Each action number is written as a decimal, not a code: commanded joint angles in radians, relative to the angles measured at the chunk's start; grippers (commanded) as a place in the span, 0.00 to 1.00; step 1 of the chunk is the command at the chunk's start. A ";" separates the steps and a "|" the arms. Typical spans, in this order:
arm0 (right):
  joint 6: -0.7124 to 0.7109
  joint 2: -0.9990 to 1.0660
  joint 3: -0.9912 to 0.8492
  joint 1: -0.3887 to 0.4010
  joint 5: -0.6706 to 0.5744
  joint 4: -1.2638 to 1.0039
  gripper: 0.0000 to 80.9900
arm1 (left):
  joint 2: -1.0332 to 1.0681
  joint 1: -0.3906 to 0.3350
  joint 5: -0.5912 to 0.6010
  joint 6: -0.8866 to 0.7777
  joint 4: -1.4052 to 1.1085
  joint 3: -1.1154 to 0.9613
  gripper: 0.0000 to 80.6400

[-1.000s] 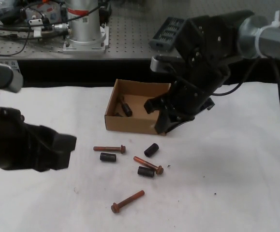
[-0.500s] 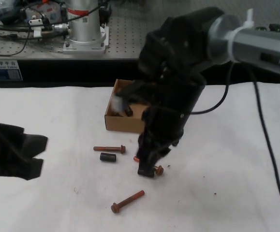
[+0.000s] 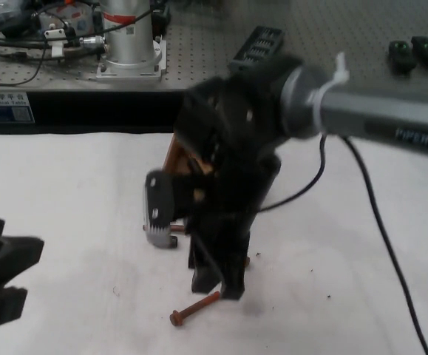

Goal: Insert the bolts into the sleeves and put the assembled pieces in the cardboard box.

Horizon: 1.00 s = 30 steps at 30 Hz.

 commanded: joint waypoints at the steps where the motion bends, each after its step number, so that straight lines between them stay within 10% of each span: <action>1: -0.033 -0.001 0.055 0.017 0.041 -0.091 0.35 | -0.062 0.002 -0.007 0.010 0.056 -0.003 0.44; 15: -0.033 0.008 0.201 0.021 0.051 -0.436 0.35 | -0.256 0.002 -0.007 -0.052 0.183 -0.003 0.44; 30: 0.016 0.026 0.201 0.019 0.114 -0.326 0.35 | -0.324 0.002 -0.036 -0.081 0.256 -0.003 0.43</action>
